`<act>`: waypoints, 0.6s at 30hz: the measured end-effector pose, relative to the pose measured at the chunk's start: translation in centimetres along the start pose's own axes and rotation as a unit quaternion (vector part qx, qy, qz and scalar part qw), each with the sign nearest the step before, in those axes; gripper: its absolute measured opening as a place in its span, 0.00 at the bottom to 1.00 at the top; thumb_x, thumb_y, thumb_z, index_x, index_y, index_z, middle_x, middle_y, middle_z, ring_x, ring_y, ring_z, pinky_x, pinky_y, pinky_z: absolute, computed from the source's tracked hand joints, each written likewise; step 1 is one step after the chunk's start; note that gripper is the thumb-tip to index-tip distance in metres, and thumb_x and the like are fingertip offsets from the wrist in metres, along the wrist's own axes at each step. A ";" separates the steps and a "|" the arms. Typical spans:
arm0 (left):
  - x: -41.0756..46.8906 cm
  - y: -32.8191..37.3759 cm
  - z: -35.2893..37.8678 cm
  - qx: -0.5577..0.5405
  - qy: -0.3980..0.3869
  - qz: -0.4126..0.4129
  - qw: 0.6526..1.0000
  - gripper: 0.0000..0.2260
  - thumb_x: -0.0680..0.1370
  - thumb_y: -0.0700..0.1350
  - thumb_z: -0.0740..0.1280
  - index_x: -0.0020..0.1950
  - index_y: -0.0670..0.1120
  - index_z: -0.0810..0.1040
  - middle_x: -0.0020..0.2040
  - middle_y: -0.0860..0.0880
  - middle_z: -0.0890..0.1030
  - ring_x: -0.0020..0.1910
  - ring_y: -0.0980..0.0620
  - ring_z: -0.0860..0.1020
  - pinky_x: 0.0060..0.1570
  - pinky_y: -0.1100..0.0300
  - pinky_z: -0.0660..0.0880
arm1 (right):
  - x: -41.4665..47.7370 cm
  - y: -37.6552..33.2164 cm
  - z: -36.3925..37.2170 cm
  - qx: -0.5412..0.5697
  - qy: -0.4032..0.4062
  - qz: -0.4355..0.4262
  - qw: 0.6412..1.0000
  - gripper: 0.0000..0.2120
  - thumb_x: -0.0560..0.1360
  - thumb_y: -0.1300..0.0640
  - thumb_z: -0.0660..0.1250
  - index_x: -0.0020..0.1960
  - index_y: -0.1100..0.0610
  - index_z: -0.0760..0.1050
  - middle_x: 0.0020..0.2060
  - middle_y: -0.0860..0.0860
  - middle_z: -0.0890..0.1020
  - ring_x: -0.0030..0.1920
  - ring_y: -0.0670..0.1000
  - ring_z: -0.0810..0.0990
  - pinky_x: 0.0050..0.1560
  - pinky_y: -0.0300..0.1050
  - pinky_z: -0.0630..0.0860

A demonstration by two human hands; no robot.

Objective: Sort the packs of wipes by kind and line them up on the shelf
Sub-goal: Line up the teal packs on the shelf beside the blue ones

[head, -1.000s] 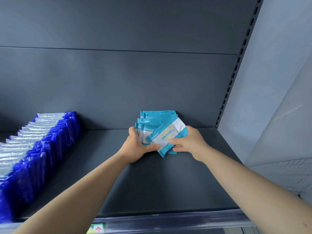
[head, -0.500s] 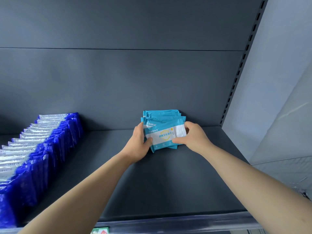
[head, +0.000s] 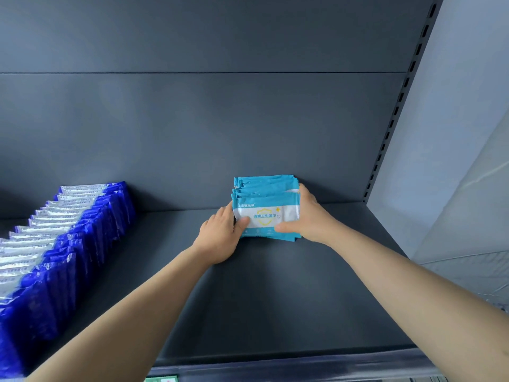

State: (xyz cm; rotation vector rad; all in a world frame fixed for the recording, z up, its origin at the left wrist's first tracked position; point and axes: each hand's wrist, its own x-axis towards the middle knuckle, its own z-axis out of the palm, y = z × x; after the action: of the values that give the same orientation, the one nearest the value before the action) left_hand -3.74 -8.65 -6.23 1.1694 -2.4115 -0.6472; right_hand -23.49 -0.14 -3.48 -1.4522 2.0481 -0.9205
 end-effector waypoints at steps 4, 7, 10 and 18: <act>0.3 -0.6 -0.7 -0.134 -0.069 -0.047 0.987 0.38 0.70 0.67 0.59 0.73 0.50 0.52 0.60 0.52 0.78 0.62 0.44 0.74 0.66 0.44 0.68 | -0.5 0.9 0.0 0.006 -0.049 0.023 0.999 0.49 0.64 0.51 0.77 0.74 0.50 0.49 0.69 0.45 0.64 0.68 0.47 0.67 0.62 0.45 0.71; 0.5 0.3 -0.7 -0.102 -0.101 -0.062 0.988 0.39 0.71 0.66 0.65 0.73 0.50 0.51 0.57 0.58 0.78 0.59 0.50 0.74 0.70 0.49 0.62 | -0.6 0.5 0.5 0.020 -0.085 -0.006 0.996 0.48 0.66 0.55 0.76 0.74 0.45 0.47 0.65 0.42 0.66 0.65 0.44 0.69 0.59 0.43 0.74; 0.2 0.5 -0.6 -0.026 -0.095 -0.051 0.994 0.30 0.75 0.58 0.66 0.69 0.49 0.56 0.58 0.56 0.77 0.55 0.52 0.72 0.66 0.57 0.60 | -0.7 0.3 0.2 0.009 -0.085 -0.008 0.996 0.49 0.65 0.52 0.77 0.74 0.44 0.48 0.65 0.40 0.67 0.64 0.43 0.70 0.60 0.43 0.73; -1.6 1.0 -2.0 0.000 0.047 -0.049 0.998 0.33 0.74 0.59 0.68 0.72 0.46 0.62 0.70 0.48 0.69 0.67 0.45 0.69 0.66 0.48 0.68 | -4.1 -0.3 -1.9 -0.124 0.037 -0.010 0.992 0.36 0.72 0.47 0.71 0.74 0.52 0.59 0.72 0.46 0.66 0.71 0.48 0.65 0.65 0.46 0.65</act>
State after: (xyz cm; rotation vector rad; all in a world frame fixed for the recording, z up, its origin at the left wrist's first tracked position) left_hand -2.39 -7.35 -4.24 1.2963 -2.2877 -0.6075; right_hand -23.27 4.18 -2.08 -1.5878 2.2730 -0.7567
